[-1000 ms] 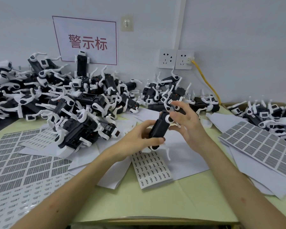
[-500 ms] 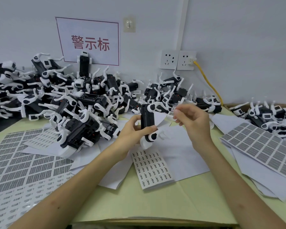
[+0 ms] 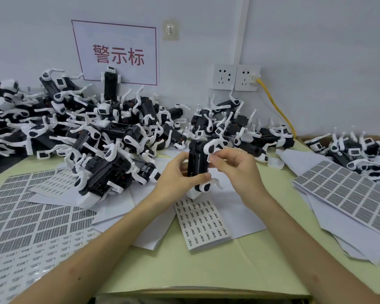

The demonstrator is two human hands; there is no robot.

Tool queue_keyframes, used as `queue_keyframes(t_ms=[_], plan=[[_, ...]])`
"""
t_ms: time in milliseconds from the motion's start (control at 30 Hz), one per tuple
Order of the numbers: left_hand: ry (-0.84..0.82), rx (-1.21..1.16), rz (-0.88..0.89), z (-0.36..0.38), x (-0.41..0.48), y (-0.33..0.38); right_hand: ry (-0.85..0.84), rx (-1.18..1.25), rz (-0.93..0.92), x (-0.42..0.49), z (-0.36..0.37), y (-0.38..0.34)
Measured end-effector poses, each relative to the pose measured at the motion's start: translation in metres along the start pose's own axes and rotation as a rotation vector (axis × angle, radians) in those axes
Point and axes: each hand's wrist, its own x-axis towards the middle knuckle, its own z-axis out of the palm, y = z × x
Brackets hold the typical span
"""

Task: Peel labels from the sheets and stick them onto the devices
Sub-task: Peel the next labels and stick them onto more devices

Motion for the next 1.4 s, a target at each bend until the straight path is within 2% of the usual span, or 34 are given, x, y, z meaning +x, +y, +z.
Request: queue_keyframes(t_ms=[567, 1400], plan=[[0.071, 0.132, 0.041, 0.003, -0.001, -0.005, 0.02, -0.103, 0.024, -0.002, 0.004, 0.005], [0.075, 0.175, 0.03, 0.006, -0.003, -0.005, 0.061, -0.128, 0.009, -0.003, 0.007, 0.012]])
